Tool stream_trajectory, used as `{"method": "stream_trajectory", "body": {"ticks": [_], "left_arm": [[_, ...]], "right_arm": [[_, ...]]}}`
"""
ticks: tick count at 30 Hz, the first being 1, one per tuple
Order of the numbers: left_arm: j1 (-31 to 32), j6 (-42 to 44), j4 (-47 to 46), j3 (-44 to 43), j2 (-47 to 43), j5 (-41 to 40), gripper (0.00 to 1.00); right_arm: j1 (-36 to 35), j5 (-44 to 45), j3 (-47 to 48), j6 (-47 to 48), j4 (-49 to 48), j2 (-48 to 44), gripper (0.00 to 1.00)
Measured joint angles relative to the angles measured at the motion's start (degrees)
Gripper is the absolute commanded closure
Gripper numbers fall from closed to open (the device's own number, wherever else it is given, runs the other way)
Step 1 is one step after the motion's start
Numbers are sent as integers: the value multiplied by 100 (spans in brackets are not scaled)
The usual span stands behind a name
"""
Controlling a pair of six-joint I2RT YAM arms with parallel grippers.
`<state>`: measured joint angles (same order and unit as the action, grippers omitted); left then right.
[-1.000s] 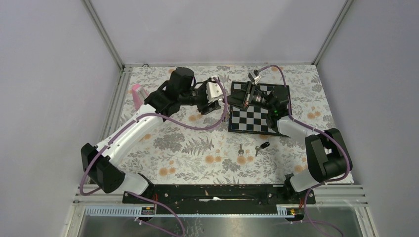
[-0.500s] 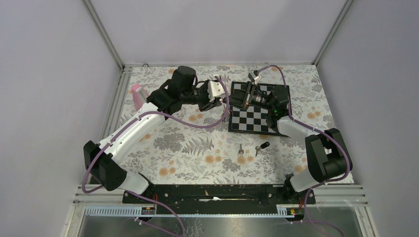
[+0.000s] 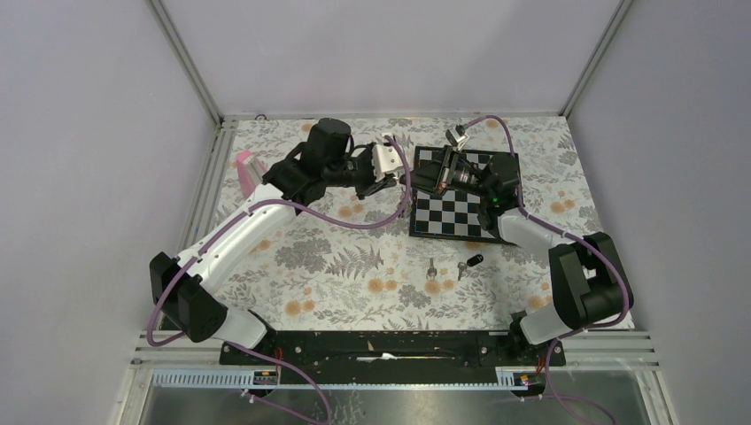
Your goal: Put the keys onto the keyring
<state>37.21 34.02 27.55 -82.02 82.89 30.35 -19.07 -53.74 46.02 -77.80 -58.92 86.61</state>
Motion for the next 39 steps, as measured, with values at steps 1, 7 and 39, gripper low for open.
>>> {"method": "stream_trajectory", "body": {"ticks": [1, 7, 39], "left_arm": [[-9, 0, 0, 0, 0, 0, 85], [-13, -46, 35, 0, 0, 50, 100], [170, -1091, 2717, -1399, 363, 404, 100]], "right_arm": [[0, 2, 0, 0, -2, 0, 100], [0, 15, 0, 20, -4, 0, 100], [48, -1172, 953, 7932, 5685, -1945, 53]]}}
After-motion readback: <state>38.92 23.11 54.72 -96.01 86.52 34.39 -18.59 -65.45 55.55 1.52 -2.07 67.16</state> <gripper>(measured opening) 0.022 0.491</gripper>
